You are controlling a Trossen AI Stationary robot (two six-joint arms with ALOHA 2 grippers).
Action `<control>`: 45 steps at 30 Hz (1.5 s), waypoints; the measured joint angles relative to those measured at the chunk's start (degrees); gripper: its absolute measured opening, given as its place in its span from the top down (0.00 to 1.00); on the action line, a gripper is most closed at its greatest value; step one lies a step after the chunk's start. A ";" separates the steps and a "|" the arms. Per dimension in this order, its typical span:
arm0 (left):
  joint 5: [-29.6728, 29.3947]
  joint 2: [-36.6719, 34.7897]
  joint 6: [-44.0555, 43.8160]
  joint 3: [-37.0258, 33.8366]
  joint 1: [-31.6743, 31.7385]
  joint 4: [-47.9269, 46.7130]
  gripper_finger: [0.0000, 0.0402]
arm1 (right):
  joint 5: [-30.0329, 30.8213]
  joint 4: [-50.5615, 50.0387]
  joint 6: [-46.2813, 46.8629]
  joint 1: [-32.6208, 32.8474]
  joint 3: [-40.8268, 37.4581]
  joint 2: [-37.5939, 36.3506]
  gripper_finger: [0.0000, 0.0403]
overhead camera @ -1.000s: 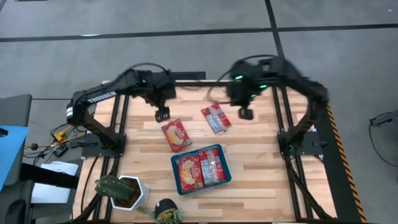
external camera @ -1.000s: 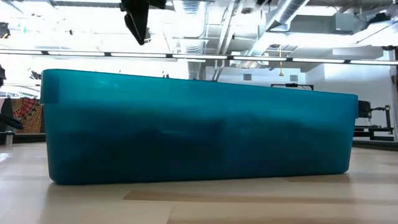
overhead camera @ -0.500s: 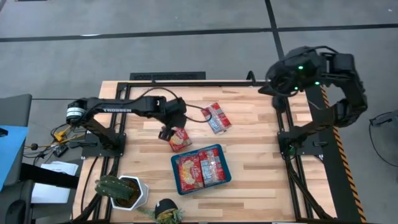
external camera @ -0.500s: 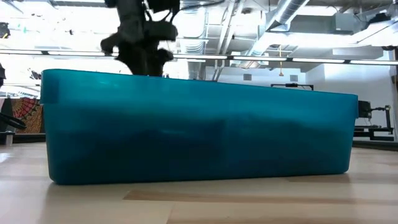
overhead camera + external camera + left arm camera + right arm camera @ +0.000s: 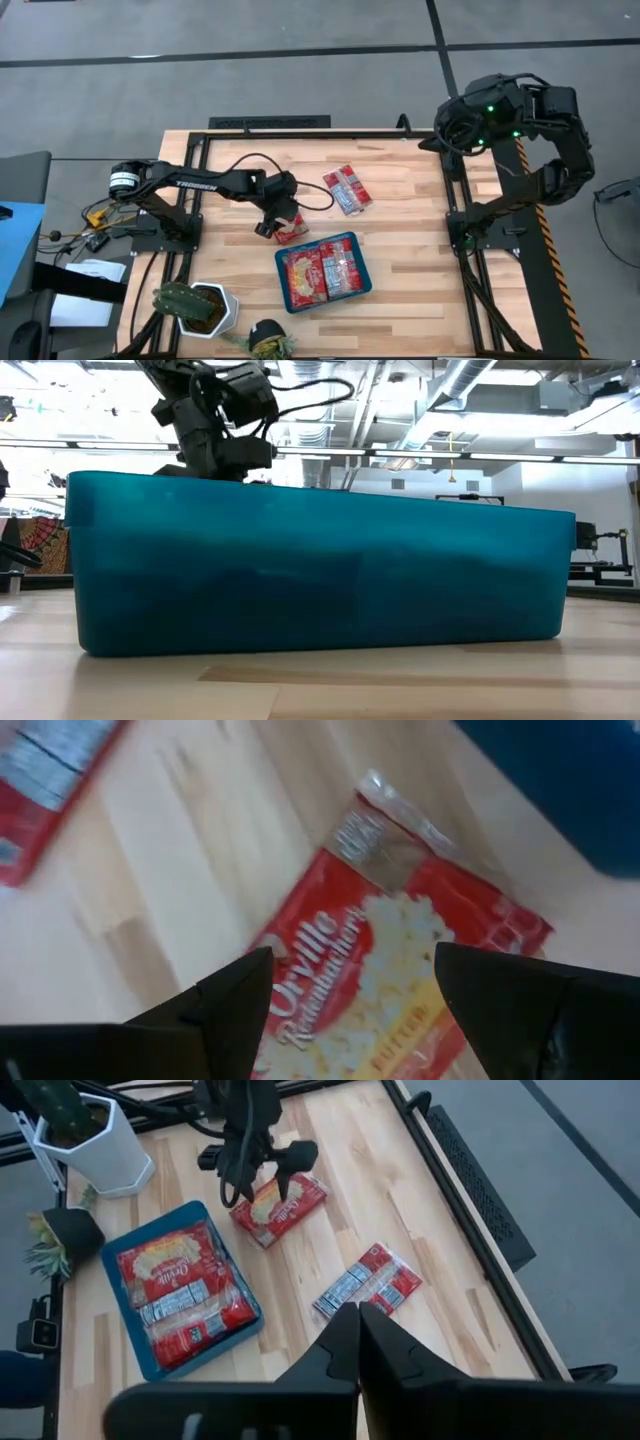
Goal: Sort popcorn bags into baskets
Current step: Put the popcorn bag into the blue bin
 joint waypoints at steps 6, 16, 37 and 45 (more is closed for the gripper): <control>0.94 4.58 1.70 -1.67 0.02 2.06 0.34 | -0.11 0.01 0.35 0.00 0.04 0.36 0.92; 3.68 12.47 0.45 -0.60 0.04 2.65 0.38 | -0.48 -0.02 0.42 2.15 0.04 0.62 0.96; -6.71 9.95 -5.79 6.12 0.06 -6.05 1.00 | 2.39 0.00 -0.10 4.59 0.04 -0.26 0.96; -8.45 7.00 -4.43 14.08 0.00 -12.11 1.00 | 2.44 0.00 -0.11 4.55 0.04 -1.82 0.93</control>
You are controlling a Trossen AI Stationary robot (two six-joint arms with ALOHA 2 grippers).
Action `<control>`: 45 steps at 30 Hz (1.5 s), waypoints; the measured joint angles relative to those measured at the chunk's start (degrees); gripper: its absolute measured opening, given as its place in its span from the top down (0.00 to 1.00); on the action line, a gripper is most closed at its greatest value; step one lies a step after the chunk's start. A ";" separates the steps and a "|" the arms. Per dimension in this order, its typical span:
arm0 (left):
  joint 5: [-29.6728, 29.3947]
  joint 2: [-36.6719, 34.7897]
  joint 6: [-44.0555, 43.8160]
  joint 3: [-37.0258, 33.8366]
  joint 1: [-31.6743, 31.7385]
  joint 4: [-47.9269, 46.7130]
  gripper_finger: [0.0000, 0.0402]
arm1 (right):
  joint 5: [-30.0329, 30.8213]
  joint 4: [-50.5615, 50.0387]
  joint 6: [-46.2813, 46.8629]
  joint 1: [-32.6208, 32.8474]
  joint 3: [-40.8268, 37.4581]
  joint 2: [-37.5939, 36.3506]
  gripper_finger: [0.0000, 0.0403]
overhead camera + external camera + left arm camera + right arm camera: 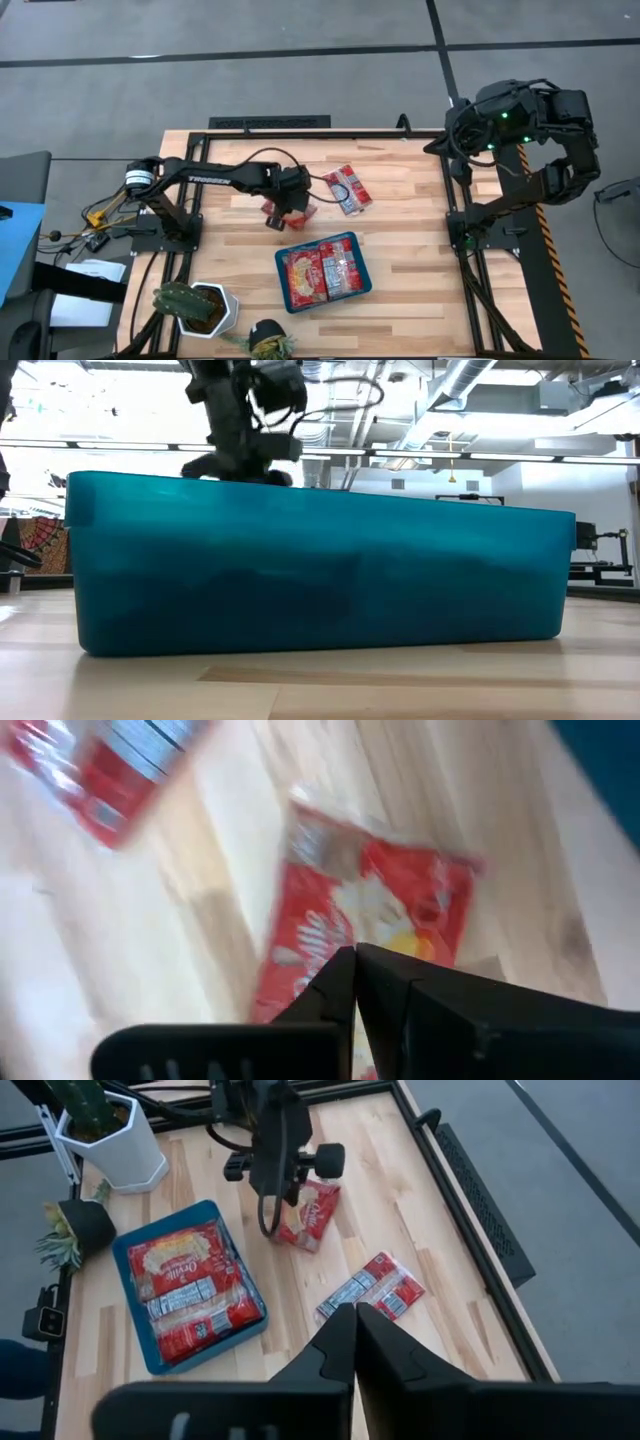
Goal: Sort popcorn bags into baskets
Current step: Put the popcorn bag into the blue bin
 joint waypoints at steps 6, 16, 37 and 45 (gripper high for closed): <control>-1.08 -0.49 -3.51 3.59 0.17 -0.38 1.00 | 0.12 0.00 -0.02 0.74 0.02 -0.94 0.96; 4.20 -0.49 -0.30 3.59 5.60 -1.85 0.82 | 0.05 0.00 0.00 3.06 0.02 -1.38 0.88; 5.42 11.61 5.62 1.75 8.43 1.59 0.40 | 3.55 -0.02 2.46 2.91 0.02 -1.27 0.88; 5.31 14.91 5.84 2.08 8.44 -0.76 0.45 | 3.53 -0.02 3.63 2.91 0.02 -1.27 0.88</control>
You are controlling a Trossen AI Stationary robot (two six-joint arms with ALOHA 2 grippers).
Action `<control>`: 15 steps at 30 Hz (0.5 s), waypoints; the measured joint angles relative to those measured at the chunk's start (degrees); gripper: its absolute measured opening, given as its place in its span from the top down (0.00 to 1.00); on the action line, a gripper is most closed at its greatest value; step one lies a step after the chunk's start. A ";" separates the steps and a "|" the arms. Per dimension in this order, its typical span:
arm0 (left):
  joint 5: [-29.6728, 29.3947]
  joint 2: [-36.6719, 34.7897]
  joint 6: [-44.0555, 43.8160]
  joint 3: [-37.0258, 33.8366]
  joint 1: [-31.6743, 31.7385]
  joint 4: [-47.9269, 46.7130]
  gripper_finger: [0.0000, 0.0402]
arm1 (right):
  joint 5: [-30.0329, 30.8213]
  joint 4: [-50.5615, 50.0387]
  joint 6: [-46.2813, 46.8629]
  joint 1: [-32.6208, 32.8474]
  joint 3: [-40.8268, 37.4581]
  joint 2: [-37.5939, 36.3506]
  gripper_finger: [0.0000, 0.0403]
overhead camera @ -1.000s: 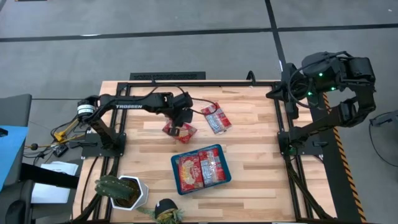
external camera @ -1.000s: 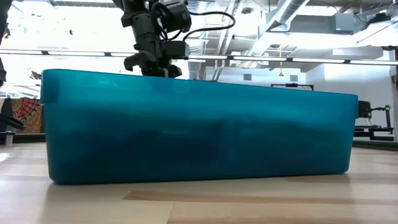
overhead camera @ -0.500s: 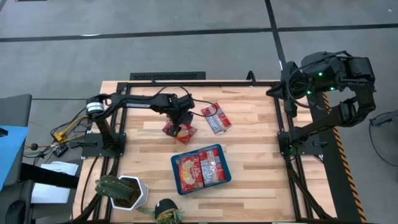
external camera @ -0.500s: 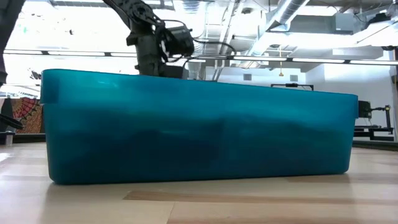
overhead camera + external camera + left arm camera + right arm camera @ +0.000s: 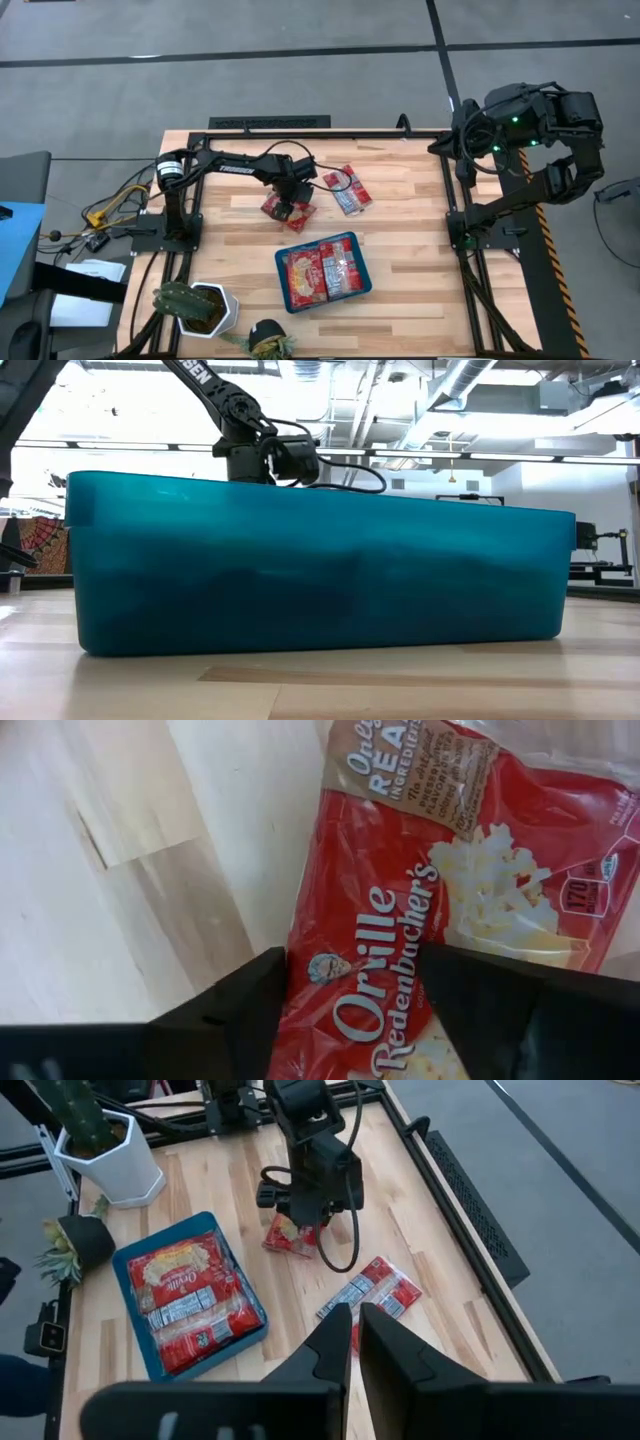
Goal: Sort popcorn bags into baskets
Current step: Put the popcorn bag into the blue bin
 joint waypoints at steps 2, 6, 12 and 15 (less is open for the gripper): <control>-0.49 0.09 -0.23 -0.04 -0.04 -0.89 0.52 | 0.13 0.00 0.00 0.00 0.00 0.00 0.88; -0.04 0.20 -0.24 -0.15 -0.01 -1.22 0.77 | 0.69 0.01 -0.39 0.00 0.00 0.00 0.88; -0.48 -0.49 -1.33 -0.22 -0.07 -1.18 0.97 | 0.76 0.00 -0.61 0.00 0.00 0.00 0.88; -1.21 -1.74 -1.38 -0.17 -0.27 -1.35 0.99 | 0.79 0.00 -0.63 0.00 0.00 0.00 0.88</control>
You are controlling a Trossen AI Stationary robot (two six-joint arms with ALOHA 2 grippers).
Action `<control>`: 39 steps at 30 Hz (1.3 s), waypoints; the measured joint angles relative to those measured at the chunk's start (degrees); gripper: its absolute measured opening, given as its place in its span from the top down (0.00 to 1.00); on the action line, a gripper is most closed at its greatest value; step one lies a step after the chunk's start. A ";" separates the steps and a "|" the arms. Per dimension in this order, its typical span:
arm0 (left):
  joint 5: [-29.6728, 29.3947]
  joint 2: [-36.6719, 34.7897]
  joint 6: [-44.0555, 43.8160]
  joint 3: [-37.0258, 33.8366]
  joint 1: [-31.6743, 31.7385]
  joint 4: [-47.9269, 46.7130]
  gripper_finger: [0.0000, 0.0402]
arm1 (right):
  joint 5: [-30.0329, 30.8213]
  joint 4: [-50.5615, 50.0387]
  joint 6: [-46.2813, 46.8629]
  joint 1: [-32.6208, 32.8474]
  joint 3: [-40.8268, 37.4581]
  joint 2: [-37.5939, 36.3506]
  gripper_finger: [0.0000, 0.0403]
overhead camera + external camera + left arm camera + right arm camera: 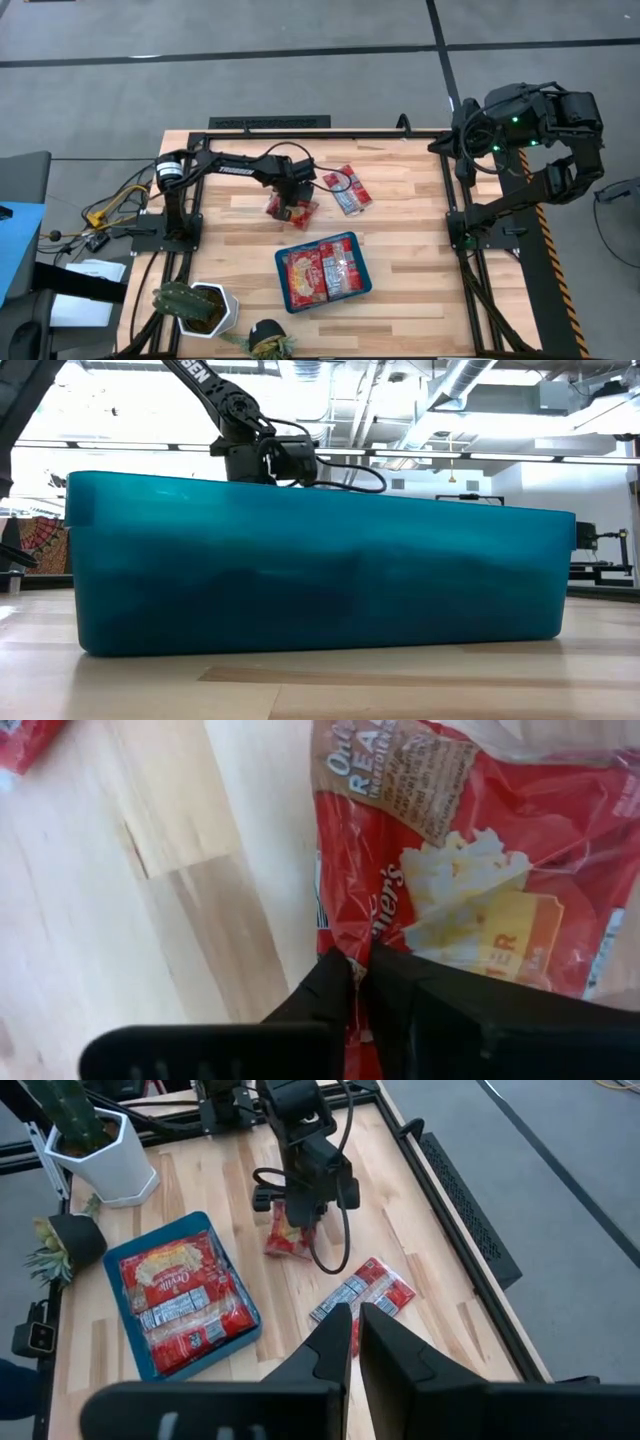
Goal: Sort popcorn bags into baskets
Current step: Put the popcorn bag into the blue bin
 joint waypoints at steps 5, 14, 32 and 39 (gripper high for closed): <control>-1.07 -3.08 -1.33 3.63 -0.04 -5.41 0.99 | 0.00 0.00 -0.07 0.00 0.00 0.00 0.88; -1.51 -7.44 0.31 17.19 -4.20 -14.85 1.00 | 0.00 0.00 -1.70 0.00 -0.02 -0.59 0.88; 0.07 -7.94 17.03 24.39 -28.04 -15.24 0.98 | -1.20 0.00 -5.68 0.04 -0.02 -0.87 0.88; 0.34 -7.94 17.26 21.20 -30.25 -7.94 0.98 | -1.23 0.00 -6.98 0.02 -0.02 -0.87 0.88</control>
